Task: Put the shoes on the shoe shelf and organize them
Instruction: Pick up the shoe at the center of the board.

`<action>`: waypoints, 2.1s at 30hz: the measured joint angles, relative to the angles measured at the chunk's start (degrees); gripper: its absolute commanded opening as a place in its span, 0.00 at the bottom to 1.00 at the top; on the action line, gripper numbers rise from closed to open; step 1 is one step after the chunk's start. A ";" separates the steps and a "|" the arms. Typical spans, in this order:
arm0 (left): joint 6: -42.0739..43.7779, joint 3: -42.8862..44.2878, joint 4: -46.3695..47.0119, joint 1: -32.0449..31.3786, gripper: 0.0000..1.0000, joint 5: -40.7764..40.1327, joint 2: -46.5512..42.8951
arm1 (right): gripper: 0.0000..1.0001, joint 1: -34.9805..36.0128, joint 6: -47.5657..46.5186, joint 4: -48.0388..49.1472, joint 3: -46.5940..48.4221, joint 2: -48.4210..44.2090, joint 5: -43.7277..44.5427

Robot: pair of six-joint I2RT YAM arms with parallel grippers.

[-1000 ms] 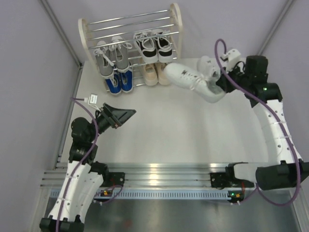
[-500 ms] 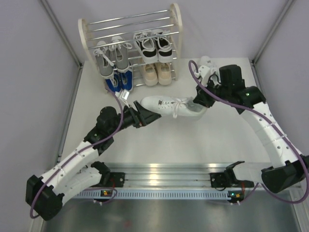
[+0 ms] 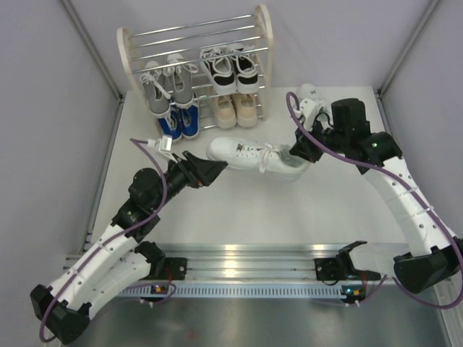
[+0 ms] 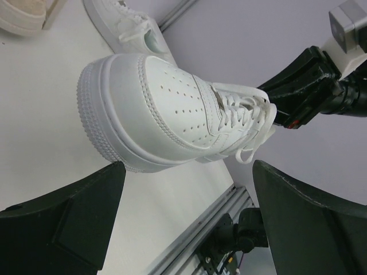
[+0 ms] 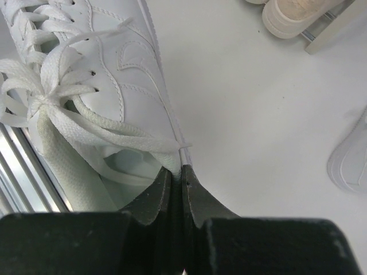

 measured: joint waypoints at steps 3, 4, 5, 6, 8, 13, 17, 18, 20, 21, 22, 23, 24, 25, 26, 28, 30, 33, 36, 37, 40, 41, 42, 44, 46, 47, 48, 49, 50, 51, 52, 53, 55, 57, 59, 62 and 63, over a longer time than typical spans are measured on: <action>-0.07 0.00 0.48 0.00 0.98 -1.68 -0.94 | 0.00 0.00 0.02 -0.02 0.00 -0.22 -1.16; -0.20 0.00 0.85 0.00 0.98 -1.86 -0.81 | 0.00 0.00 0.02 -0.04 0.00 -0.22 -1.36; -0.35 0.00 1.11 0.00 0.98 -1.95 -0.46 | 0.00 -0.02 0.02 -0.04 0.00 -0.22 -1.51; -0.55 0.00 1.36 0.02 0.98 -1.92 0.02 | 0.00 -0.07 0.02 -0.09 0.00 -0.22 -1.49; -0.87 0.00 1.73 0.13 0.98 -1.95 1.09 | 0.00 -0.11 -0.02 -0.28 0.00 -0.24 -1.49; -0.92 0.04 1.05 0.15 0.98 -2.58 2.60 | 0.00 -0.22 -0.04 -0.59 0.00 -0.42 -1.05; 0.72 0.83 -2.32 0.02 0.98 -4.96 1.29 | 0.00 -1.51 0.02 -0.59 0.02 -0.52 -2.16; 1.18 0.94 -3.28 0.02 0.98 -5.86 0.72 | 0.00 -1.90 0.04 -0.61 0.02 -0.72 -3.06; 1.88 1.05 -5.38 0.07 0.98 -7.72 -0.76 | 0.00 -2.14 -0.04 -0.96 0.02 -1.31 -4.46; 2.05 1.07 -6.16 0.07 0.98 -8.17 -1.42 | 0.00 -2.16 -0.07 -1.20 0.02 -1.64 -4.98; 2.16 1.11 -6.75 0.07 0.98 -8.63 -2.08 | 0.00 -2.16 -0.07 -1.46 0.02 -1.99 -5.38; 2.14 1.11 -6.99 0.07 0.98 -8.83 -2.49 | 0.00 -2.19 -0.02 -1.73 0.02 -2.25 -5.77; 2.08 1.11 -6.99 0.07 0.98 -8.96 -2.91 | 0.00 -2.19 -0.04 -1.97 0.02 -2.38 -6.19; 1.79 1.11 -6.91 0.07 0.98 -8.83 -3.17 | 0.00 -2.19 -0.02 -2.01 0.02 -2.49 -6.56; 1.42 1.11 -6.60 0.07 0.98 -8.39 -3.30 | 0.00 -2.19 0.00 -2.05 0.02 -2.49 -6.88; 0.24 1.11 -4.70 0.07 0.98 -6.73 -3.19 | 0.00 -2.32 0.02 -2.05 0.02 -2.49 -7.91; -1.29 1.11 -2.25 0.09 0.98 -3.78 -2.21 | 0.00 -2.34 0.17 -2.03 0.02 -2.54 -8.63; -3.78 1.18 1.16 0.13 0.98 1.55 0.13 | 0.00 -2.34 0.52 -1.99 0.02 -2.64 -9.22; -5.90 1.46 2.45 0.20 0.98 6.29 2.91 | 0.00 -2.38 1.07 -1.86 0.02 -2.75 -9.42; -6.38 1.46 2.36 0.20 0.98 7.58 3.37 | 0.00 -2.38 1.29 -1.77 0.02 -2.78 -9.38; -7.37 1.46 2.12 0.17 0.97 9.40 3.15 | 0.00 -2.45 1.77 -1.68 0.02 -2.80 -9.35; -7.61 1.46 1.90 0.17 0.95 9.62 2.67 | 0.00 -2.45 1.92 -1.66 0.02 -2.86 -9.35; -7.98 1.46 1.55 0.17 0.93 9.60 2.19 | 0.00 -2.45 1.97 -1.62 0.02 -2.95 -9.35; -8.87 1.44 1.20 0.17 0.89 9.46 1.22 | 0.00 -2.45 1.97 -0.96 -0.22 -3.37 -9.42; -10.62 1.36 1.14 0.17 0.82 8.81 0.31 | 0.00 -2.47 1.92 0.07 -1.05 -4.22 -9.62; -11.39 1.20 1.38 0.20 0.80 8.57 0.02 | 0.00 -2.47 1.88 0.76 -1.64 -4.76 -9.86; -12.33 0.98 1.60 0.20 0.76 8.17 -0.17 | 0.00 -2.47 1.86 1.29 -2.36 -5.35 -10.14; -13.09 0.72 1.90 0.20 0.73 7.85 -0.22 | 0.00 -2.51 1.79 1.55 -2.99 -5.79 -10.40; -14.19 0.31 2.51 0.20 0.68 7.58 -0.17 | 0.00 -2.56 1.70 1.70 -3.52 -6.23 -10.75; -15.19 -0.26 3.02 0.22 0.65 7.50 -0.13 | 0.00 -2.56 1.46 1.73 -3.91 -6.51 -10.86; -15.91 -0.83 3.63 0.22 0.59 7.37 -0.11 | 0.00 -2.60 1.36 1.81 -4.17 -6.71 -10.93; -16.72 -1.51 4.37 0.24 0.56 7.26 0.26 | 0.00 -2.73 1.25 1.81 -4.42 -6.73 -10.91; -17.55 -2.27 5.51 0.33 0.34 7.15 1.11 | 0.00 -2.82 0.92 1.68 -4.52 -6.78 -10.80; -17.86 -2.75 5.51 0.48 0.21 6.36 2.14 | 0.02 -2.82 0.59 1.81 -4.94 -6.84 -10.91; -18.25 -3.37 5.66 0.55 0.00 6.23 2.49 | 0.16 -2.82 0.15 1.81 -5.20 -6.84 -10.86; -17.99 -3.39 5.20 0.52 0.00 6.10 1.66 | 0.43 -2.82 -0.90 1.86 -5.35 -6.84 -12.48; -17.70 -3.39 4.76 0.61 0.00 6.10 1.25 | 0.48 -2.82 -2.01 2.08 -5.35 -6.97 -13.60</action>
